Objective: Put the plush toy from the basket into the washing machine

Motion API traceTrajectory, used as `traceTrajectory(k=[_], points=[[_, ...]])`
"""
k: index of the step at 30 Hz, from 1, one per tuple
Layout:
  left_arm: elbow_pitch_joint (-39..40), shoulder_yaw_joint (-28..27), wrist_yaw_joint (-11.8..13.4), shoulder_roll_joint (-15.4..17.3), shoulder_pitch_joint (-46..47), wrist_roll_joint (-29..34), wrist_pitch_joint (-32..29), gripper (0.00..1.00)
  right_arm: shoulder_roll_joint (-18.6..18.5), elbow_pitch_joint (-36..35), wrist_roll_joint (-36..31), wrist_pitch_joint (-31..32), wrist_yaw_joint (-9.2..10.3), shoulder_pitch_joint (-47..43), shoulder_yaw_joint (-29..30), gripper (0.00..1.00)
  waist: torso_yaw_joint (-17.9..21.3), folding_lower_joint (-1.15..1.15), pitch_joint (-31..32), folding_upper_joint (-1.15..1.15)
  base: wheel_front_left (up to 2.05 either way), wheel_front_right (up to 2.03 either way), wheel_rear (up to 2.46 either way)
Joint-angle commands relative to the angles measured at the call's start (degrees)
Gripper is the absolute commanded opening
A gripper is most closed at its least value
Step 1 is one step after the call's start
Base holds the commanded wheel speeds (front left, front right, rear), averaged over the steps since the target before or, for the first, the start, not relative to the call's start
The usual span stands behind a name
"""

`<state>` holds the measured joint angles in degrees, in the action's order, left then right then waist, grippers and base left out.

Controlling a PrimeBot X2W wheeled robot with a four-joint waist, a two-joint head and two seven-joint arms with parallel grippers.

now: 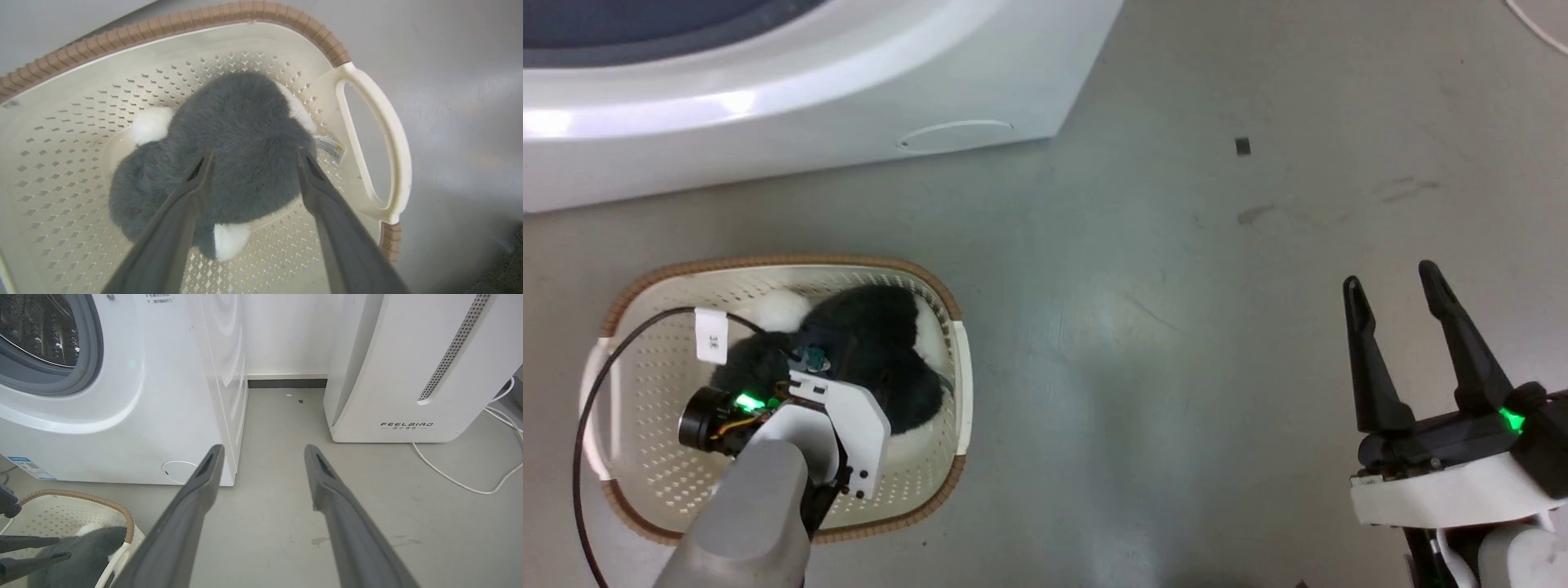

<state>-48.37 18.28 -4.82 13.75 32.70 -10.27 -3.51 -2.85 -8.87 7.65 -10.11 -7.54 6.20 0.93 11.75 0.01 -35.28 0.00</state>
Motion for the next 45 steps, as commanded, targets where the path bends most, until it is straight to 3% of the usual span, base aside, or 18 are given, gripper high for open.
traceTrajectory(k=[1, 13, 17, 30, 31, 32, 37, 45], points=[[-1.35, 1.18, -0.44, 0.87, 1.92, -0.88, -0.54, 1.00, -0.02, -0.65, 0.83, -0.66, 0.04, 1.17, 0.01, 1.00, 0.90, -0.01, -1.85, 0.00, 0.00, 0.00, 0.00], [-6.52, 9.99, -1.20, 6.08, 9.51, -4.75, -2.66, 1.00, -0.02, -2.26, 2.29, -2.08, 0.04, 2.16, -0.14, 1.00, 3.16, -0.01, -9.66, 0.00, 0.00, 0.00, 0.00], [-9.84, 12.26, -0.42, 7.46, 12.59, -4.08, -2.75, 1.00, -0.02, -2.64, 2.83, -2.56, 0.05, 2.66, -0.43, 1.00, 4.02, -0.01, -12.00, 0.00, 0.00, 0.00, 0.00], [-19.20, 17.28, 0.70, 9.42, 19.73, -5.51, -1.46, 1.00, -0.02, -3.03, 5.29, -4.11, 0.05, 4.33, -1.13, 1.00, 6.63, -0.01, -18.45, 0.00, 0.00, 0.00, 0.00], [-19.92, 17.51, 0.73, 9.50, 20.04, -5.84, -1.31, 0.55, -0.02, -3.04, 5.42, -4.23, 0.05, 4.47, -1.13, 1.00, 6.79, -0.01, -18.73, 0.00, 0.00, 0.00, 0.00], [-20.62, 17.72, 0.57, 9.50, 20.27, -6.26, -1.21, 0.00, -0.02, -3.03, 5.54, -4.35, 0.05, 4.59, -1.06, 1.00, 6.90, -0.01, -18.93, 0.00, 0.00, 0.00, 0.00], [-23.66, 18.52, 0.10, 9.28, 21.18, -8.30, 0.12, 0.00, -0.03, -3.09, 5.85, -4.89, 0.05, 5.15, -0.38, 1.00, 6.96, -0.01, -18.83, 0.00, 0.00, 0.00, 0.00], [-24.01, 17.57, -0.07, 6.95, 18.74, -10.55, 5.05, 0.00, -0.03, -2.48, 4.31, -4.89, 0.05, 5.44, 0.67, 1.00, 4.87, -0.01, -12.90, 0.00, 0.00, 0.00, 0.00]])
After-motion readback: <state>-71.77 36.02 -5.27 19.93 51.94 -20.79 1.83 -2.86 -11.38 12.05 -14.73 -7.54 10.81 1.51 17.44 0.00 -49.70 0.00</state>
